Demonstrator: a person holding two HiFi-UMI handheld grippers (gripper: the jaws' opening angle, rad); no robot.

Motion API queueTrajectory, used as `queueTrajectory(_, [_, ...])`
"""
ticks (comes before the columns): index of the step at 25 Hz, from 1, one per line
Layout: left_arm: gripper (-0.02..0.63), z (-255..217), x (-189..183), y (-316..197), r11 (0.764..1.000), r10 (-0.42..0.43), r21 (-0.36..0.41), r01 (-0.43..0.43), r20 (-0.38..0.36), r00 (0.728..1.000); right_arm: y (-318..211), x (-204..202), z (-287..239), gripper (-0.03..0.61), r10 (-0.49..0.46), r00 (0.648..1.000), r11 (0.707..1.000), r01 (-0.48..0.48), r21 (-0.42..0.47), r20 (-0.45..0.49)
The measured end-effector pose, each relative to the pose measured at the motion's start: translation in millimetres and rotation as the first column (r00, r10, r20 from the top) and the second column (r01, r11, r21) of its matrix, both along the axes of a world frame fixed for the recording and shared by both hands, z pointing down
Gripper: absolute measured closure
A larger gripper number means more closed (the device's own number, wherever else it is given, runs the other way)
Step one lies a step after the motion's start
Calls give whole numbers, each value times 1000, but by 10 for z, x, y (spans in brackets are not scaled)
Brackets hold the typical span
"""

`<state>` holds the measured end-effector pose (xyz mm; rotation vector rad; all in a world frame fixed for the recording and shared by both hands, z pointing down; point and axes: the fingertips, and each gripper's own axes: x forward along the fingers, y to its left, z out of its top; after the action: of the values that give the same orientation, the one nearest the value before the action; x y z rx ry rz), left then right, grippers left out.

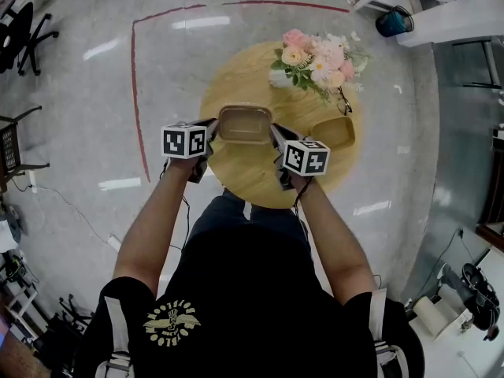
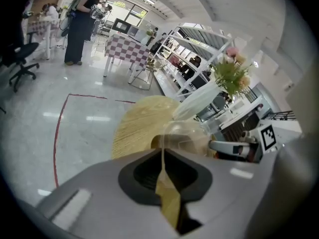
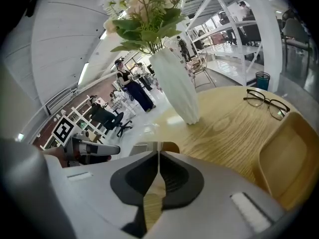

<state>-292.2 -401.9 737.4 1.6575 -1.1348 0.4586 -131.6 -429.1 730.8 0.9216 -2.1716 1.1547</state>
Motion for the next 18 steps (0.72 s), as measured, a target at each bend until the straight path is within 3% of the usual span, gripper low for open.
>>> queueTrajectory(11, [597,170,40,84,994,3,-113,0,26,1000,49,38,215,558,-12,999,999,10,-38,-51])
queueTrajectory(18, [594,215,39,64,991,-20,-129,28,61,998,33,67,332,536,-3,995,999,0,-34,-100])
